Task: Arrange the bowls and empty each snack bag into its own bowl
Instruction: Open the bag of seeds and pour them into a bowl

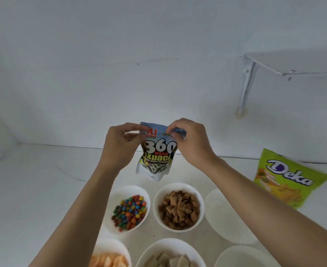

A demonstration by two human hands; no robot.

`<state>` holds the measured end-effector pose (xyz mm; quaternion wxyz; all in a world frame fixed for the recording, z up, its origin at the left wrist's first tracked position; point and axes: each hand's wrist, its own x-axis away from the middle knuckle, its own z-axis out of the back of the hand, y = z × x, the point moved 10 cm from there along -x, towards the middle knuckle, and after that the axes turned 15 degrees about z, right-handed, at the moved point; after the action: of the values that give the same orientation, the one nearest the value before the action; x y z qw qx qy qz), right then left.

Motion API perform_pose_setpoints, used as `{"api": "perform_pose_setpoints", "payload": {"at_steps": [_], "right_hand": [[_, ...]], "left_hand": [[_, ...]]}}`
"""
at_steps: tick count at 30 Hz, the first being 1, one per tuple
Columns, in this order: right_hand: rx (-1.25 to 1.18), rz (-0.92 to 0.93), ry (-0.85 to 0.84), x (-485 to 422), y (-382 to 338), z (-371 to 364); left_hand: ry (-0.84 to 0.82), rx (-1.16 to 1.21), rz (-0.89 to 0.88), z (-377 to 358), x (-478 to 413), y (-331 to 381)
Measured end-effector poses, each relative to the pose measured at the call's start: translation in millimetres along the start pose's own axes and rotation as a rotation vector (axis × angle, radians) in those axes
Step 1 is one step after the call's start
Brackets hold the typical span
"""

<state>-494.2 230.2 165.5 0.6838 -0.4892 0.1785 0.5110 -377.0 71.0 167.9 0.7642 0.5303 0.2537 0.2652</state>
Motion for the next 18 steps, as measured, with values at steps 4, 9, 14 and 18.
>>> {"api": "perform_pose_setpoints", "payload": {"at_steps": [4,9,14,18], "right_hand": [[-0.073,0.060,-0.113,-8.0,-41.7,-61.3],[-0.125,0.099,-0.204,-16.5,-84.5,-133.0],[-0.184,0.104,-0.301,-16.0,-117.3,-200.0],[-0.212,0.105,-0.352,-12.7,-134.1,-243.4]], "left_hand": [[0.078,-0.046,0.066,72.5,16.1,-25.3],[0.183,0.022,0.159,147.2,32.5,-67.0],[0.278,0.055,0.219,205.4,43.5,-106.5],[0.303,0.078,0.248,236.3,50.3,-136.2]]}}
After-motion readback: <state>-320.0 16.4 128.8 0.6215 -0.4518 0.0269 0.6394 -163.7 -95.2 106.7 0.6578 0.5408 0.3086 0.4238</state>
